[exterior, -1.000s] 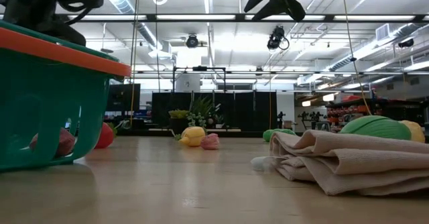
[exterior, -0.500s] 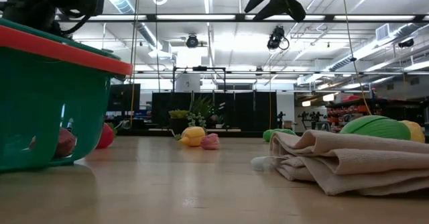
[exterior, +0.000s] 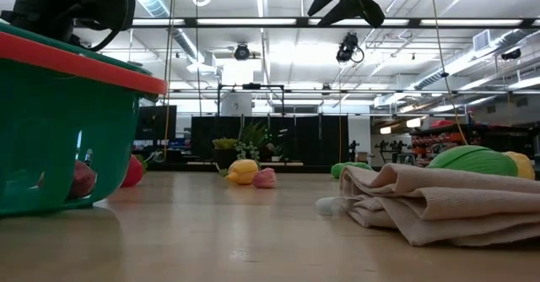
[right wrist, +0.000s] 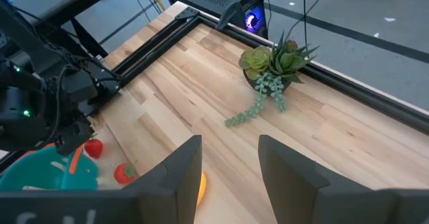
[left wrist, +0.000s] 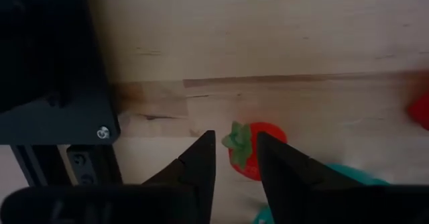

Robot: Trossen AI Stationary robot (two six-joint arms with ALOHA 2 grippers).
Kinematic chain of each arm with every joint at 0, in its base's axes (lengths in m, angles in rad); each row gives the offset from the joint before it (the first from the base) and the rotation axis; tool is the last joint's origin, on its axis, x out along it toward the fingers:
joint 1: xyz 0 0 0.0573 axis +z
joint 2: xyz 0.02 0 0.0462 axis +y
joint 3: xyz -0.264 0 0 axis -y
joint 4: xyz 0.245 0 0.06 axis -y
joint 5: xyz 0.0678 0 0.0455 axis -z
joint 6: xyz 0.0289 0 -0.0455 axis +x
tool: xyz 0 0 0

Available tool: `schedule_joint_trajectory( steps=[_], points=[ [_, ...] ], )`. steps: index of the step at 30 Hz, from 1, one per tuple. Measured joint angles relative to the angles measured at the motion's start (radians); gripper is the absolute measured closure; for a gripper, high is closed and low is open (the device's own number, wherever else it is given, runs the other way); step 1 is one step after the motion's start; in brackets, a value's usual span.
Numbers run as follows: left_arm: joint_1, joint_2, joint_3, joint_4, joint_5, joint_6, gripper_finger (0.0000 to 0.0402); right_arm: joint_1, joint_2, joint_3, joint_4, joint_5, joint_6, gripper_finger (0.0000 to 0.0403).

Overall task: Pick and placing Produce into tupperware
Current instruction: Put the left red strawberry into the blue basket

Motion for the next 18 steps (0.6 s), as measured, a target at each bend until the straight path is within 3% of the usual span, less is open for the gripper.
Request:
schedule_joint_trajectory(
  steps=[18],
  points=[
    [-0.008,0.05,0.0,0.013,-0.001,-0.026,0.0293,0.0,0.0,0.0,0.001,0.0,-0.001,0.0247]
  ],
)
